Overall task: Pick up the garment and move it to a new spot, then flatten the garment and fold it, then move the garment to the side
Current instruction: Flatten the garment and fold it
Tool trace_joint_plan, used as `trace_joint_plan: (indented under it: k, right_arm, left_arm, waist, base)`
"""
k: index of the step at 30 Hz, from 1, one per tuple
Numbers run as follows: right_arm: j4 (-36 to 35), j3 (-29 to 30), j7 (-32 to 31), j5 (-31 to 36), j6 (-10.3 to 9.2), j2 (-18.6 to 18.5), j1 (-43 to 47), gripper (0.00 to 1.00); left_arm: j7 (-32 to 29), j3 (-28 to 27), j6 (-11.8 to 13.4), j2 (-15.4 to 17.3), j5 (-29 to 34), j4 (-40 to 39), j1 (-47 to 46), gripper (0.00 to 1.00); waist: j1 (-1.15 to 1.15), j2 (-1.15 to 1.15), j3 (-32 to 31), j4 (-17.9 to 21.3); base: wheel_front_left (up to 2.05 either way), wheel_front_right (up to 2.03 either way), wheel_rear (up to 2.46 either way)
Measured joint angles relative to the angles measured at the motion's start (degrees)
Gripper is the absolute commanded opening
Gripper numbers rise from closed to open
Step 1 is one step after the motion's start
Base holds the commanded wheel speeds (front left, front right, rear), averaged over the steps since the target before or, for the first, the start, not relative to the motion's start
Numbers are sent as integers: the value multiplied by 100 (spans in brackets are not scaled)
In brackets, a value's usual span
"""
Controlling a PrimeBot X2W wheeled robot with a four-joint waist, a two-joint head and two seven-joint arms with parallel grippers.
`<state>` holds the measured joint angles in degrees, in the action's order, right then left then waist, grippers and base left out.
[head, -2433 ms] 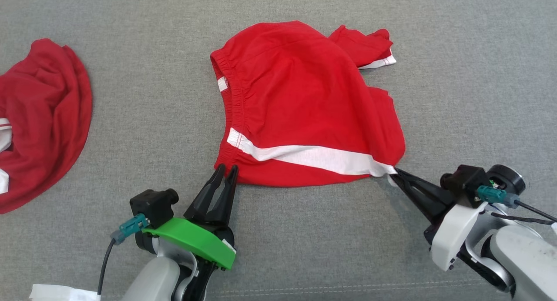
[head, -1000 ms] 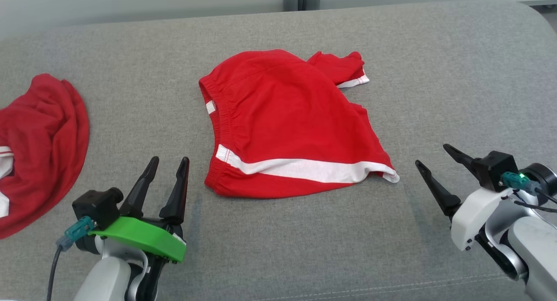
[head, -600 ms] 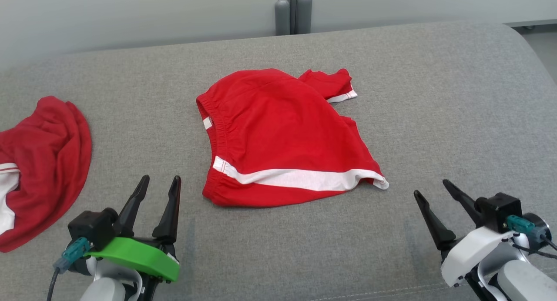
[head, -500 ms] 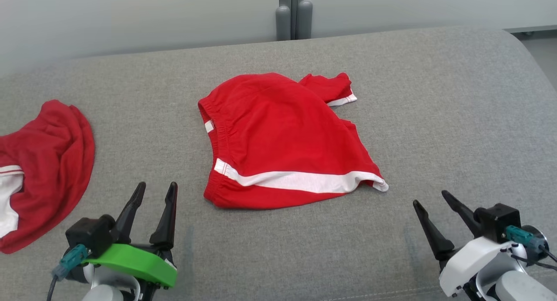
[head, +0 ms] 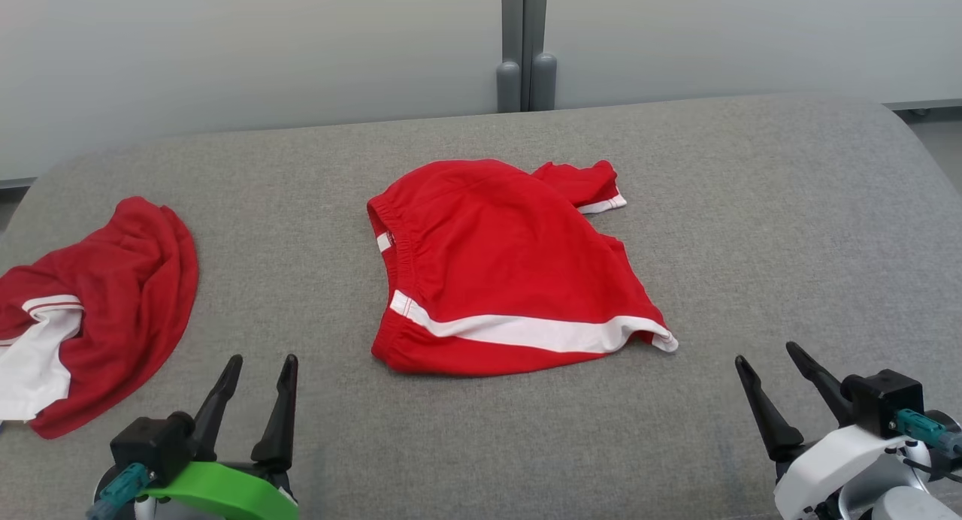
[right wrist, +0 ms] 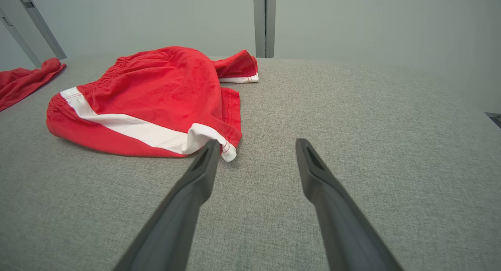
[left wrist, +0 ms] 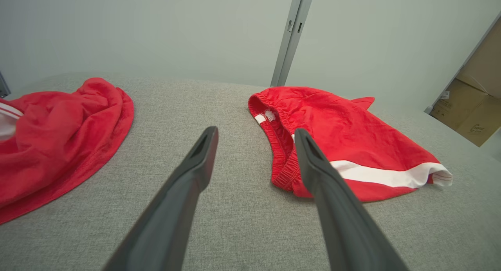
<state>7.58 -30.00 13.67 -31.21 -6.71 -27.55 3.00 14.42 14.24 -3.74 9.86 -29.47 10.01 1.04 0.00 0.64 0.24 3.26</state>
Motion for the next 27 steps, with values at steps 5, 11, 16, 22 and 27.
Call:
trace_joint_plan:
  k: [5,11,16,22,27]
  right_arm:
    - [-11,135,42,60,-7,-13,10,100]
    - [-13,326,42,100,-43,45,113,100]
    - [-25,423,43,127,-44,99,112,100]
    - [-3,460,45,255,-44,241,109,100]
    - [77,460,49,312,-44,256,94,100]
  left_arm:
    - [0,-91,33,23,46,-53,135,100]
    - [0,-93,32,21,151,-126,143,100]
    - [0,-118,31,20,158,-153,166,100]
    - [0,-148,31,3,159,-159,241,100]
    - [0,-154,27,-1,162,-155,275,100]
  waist:
    - [0,0,-34,-53]
    - [0,0,-39,-157]
    - [0,0,-2,-221]
    - [0,0,37,-273]
    - [0,0,35,-294]
  base:
    - [0,0,0]
    - [0,0,0]
    - [0,0,0]
    - [0,0,0]
    - [0,0,0]
